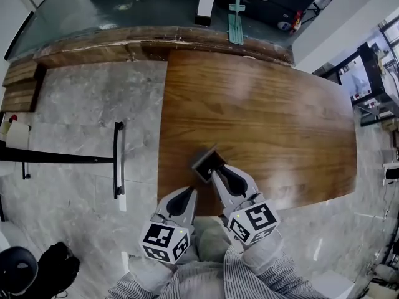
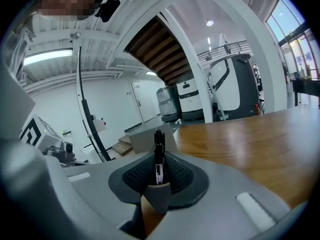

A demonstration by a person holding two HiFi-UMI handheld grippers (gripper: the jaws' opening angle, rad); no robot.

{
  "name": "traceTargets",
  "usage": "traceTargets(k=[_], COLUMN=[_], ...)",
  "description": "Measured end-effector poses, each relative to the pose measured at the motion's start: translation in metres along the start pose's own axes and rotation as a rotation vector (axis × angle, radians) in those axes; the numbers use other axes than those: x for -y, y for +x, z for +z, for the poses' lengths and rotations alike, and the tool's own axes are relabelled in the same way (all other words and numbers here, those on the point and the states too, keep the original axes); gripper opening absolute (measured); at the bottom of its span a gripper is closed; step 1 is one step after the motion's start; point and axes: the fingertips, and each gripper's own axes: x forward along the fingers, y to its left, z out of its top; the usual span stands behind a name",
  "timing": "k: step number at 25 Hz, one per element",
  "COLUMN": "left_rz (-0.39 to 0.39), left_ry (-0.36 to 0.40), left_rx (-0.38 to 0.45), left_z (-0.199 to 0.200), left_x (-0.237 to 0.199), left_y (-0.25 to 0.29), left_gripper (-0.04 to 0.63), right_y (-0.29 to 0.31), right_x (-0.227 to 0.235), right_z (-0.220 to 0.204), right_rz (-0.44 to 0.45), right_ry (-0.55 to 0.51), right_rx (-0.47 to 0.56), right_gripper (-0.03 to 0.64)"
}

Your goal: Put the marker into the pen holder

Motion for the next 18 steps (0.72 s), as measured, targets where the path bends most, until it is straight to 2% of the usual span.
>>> traceTargets(k=[10,18], left_rz=[-0.002,-0.008], left_ry=[-0.025,-0.03], left_rx=[-0.001,-0.006], left_z=[-0.006,-0.01], left_x=[0.002,0.004], left_y=[-0.001,0.0], left_gripper=[0.008,0.008], right_y=[0.005,0.009], right_x=[0.006,0.005], right_z=[-0.024,-0.026], right_rz=[-0.014,-0.022], right_ry=[0.001,-0.014], right_rx=[-0.053,-0.065], right_gripper=[0.06,0.061])
